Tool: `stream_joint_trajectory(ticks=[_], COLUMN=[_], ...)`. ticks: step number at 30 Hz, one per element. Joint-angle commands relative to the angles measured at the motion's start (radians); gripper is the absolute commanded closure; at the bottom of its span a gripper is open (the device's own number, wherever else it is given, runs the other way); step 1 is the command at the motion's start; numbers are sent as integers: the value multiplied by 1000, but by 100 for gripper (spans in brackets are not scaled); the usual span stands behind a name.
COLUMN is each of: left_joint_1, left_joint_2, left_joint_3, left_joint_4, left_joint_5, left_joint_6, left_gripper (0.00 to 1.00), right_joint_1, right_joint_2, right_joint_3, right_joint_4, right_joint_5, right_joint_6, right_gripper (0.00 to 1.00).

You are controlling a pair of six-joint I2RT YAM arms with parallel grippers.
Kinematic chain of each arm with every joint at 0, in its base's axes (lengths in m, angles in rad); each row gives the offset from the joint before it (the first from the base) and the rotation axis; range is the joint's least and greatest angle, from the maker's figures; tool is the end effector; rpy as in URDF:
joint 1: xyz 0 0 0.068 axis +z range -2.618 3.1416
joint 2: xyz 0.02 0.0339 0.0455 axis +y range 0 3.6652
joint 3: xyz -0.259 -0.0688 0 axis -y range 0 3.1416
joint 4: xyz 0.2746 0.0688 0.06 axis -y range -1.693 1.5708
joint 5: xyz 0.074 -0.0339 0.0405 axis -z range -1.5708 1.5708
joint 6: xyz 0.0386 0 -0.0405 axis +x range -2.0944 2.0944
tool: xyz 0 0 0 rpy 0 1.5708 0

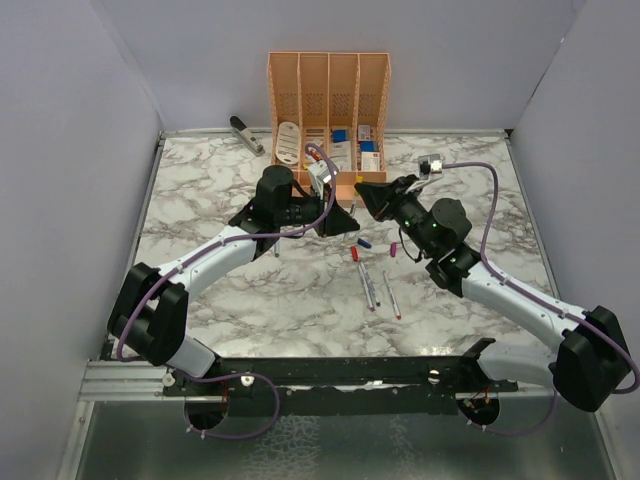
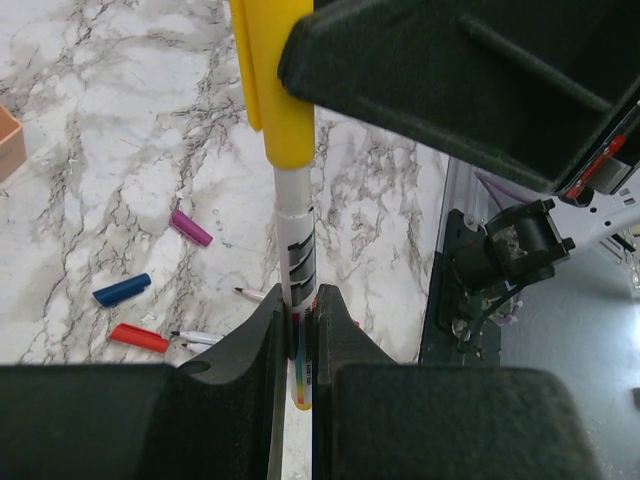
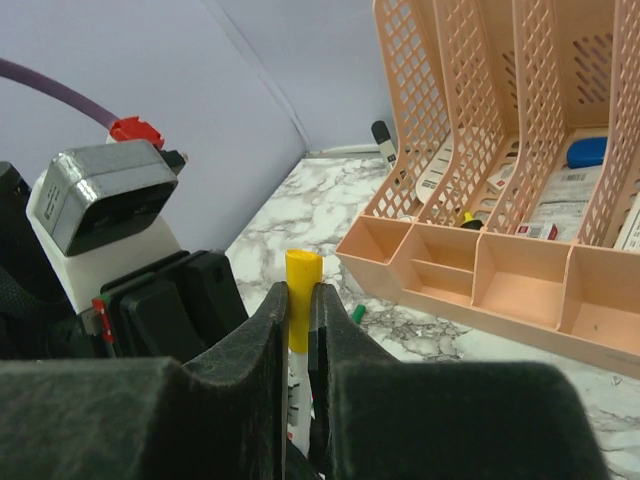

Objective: Insert the pens into the pen caps

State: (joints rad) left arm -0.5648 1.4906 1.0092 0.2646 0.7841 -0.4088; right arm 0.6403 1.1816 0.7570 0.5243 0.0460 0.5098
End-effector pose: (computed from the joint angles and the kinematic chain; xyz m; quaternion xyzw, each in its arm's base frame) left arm 0.2974 -0.2207 0.2759 0.2948 0.6995 -0.5340 0.3724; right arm 0.2486 0.1830 0.3059 -0.0267 0.6705 0.3902 0.6304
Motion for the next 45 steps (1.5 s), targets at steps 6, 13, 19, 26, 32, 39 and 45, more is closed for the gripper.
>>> stream_joint_trajectory(ticks=[6, 13, 19, 26, 32, 39, 45], left_joint_1=[3, 4, 10, 23, 63, 121, 151], left_joint_2=[-28, -36, -36, -39, -49, -50, -40], left_joint_3=[10, 18, 33, 69, 90, 97, 115], left_joint_4=[41, 39, 40, 70, 93, 142, 166], left_joint_5=[-25, -41, -74, -106, -176, -207, -214], left_joint_6=[6, 10, 3, -9, -25, -63, -79], left_gripper=[100, 100, 100, 100, 100, 100, 100], right_joint_1=[4, 4, 4, 4, 5, 20, 49], right_joint_2=[-21, 11, 30, 81, 149, 206, 253], right_joint_3=[-10, -13, -14, 4, 40, 62, 76], right_joint_4=[-44, -52, -85, -182, -283, -367, -416], right_joint_5=[-30, -53, -83, -147, -207, -234, -252], right_joint_6=[-18, -1, -16, -43, -71, -94, -111], right_gripper=[99, 99, 99, 99, 99, 99, 99])
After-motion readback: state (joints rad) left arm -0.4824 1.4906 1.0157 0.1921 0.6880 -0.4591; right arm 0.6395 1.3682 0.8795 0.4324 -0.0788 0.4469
